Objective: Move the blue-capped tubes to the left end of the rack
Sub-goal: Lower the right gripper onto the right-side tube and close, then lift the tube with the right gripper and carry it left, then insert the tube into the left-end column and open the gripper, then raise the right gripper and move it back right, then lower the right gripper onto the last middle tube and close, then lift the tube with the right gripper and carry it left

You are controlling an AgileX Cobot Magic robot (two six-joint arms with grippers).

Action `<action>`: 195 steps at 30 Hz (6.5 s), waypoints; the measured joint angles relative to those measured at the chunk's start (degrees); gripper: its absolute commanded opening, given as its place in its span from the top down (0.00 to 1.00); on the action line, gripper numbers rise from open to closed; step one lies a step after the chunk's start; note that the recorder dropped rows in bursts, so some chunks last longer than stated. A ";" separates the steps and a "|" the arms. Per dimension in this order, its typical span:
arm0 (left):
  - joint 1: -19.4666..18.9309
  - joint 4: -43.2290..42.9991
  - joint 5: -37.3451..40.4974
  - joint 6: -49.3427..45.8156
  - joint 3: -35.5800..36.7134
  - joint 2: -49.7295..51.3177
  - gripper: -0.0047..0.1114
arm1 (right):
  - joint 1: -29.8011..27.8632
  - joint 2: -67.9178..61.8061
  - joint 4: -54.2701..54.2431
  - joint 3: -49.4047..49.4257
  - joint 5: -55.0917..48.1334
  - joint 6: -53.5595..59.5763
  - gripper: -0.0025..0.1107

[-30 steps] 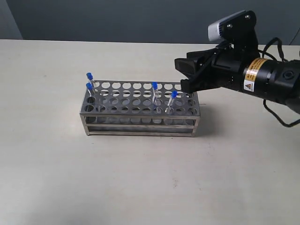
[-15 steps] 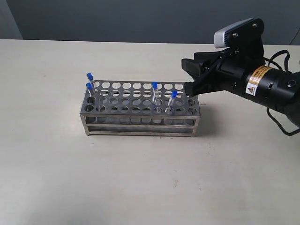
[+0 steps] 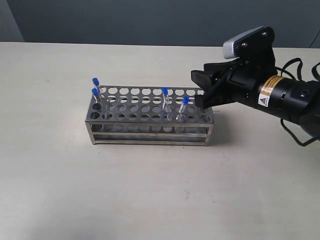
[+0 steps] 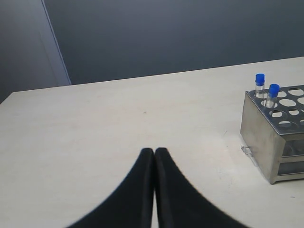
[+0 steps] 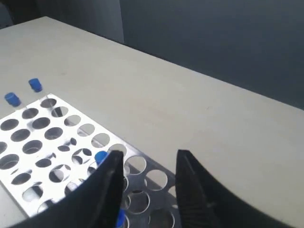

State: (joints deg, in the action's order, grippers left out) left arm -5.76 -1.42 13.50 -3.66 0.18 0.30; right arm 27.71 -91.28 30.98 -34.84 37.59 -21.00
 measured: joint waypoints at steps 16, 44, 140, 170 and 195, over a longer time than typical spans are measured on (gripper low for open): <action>0.00 0.00 0.00 0.00 0.00 0.00 0.95 | 0.00 -14.31 2.93 0.00 9.86 -0.48 0.51; 0.00 0.00 0.00 0.00 0.00 0.00 0.95 | 0.00 -6.12 3.73 0.03 11.07 2.39 0.97; 0.00 0.00 0.00 0.00 0.00 0.00 0.95 | 19.76 -7.87 12.95 -31.06 -25.63 -8.36 0.66; 0.00 0.00 0.00 0.00 0.00 0.00 0.95 | 8.58 -19.36 -5.07 -16.36 -9.71 2.44 0.59; 0.00 0.00 0.00 0.00 0.00 0.00 0.95 | 13.32 -4.45 -2.16 -16.31 -7.32 2.68 0.98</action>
State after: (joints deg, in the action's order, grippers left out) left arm -5.76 -1.42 13.50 -3.66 0.18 0.30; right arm 41.03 -95.73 28.82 -51.15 30.27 -18.32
